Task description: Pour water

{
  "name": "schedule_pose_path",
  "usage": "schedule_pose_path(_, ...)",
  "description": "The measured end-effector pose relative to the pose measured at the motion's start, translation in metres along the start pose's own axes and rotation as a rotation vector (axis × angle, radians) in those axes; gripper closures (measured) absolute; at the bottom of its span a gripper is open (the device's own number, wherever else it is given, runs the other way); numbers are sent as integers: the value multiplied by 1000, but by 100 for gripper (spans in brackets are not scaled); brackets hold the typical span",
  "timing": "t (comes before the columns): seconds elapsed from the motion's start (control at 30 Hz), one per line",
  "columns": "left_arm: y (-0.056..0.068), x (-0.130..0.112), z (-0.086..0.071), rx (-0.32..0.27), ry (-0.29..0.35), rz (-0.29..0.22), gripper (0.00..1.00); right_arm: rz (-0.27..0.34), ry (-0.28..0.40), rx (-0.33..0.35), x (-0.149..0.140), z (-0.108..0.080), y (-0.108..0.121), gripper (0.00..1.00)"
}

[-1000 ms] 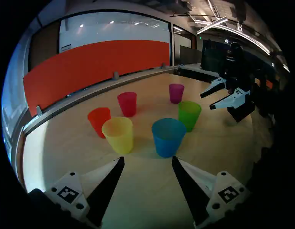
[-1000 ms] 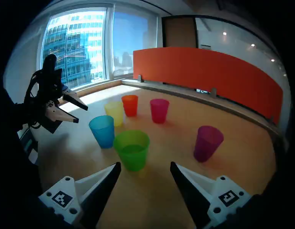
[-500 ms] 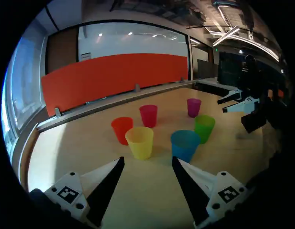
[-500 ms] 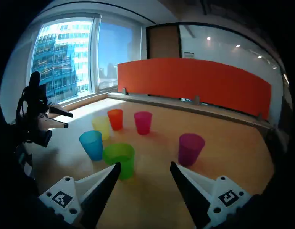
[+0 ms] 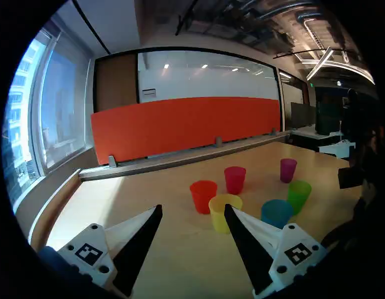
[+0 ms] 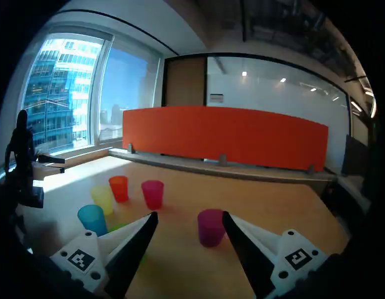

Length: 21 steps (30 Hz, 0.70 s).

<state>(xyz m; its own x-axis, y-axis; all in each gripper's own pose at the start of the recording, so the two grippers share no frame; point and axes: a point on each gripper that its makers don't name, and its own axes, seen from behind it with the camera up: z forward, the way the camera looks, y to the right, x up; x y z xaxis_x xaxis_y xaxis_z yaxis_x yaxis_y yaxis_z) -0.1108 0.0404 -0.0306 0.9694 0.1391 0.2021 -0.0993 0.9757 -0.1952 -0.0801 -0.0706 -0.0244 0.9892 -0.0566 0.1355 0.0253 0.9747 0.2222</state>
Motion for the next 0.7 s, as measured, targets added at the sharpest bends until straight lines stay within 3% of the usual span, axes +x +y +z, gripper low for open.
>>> schedule_pose_path(0.3,-12,17,2,79,77,-40,8,16,91,-143,20,6,28,0)
schedule_pose_path(0.57,-29,44,-8,162,163,-65,8,28,218,-250,51,-4,46,0)
schedule_pose_path(0.7,-30,49,-13,183,198,-71,8,38,263,-290,58,-10,55,0)
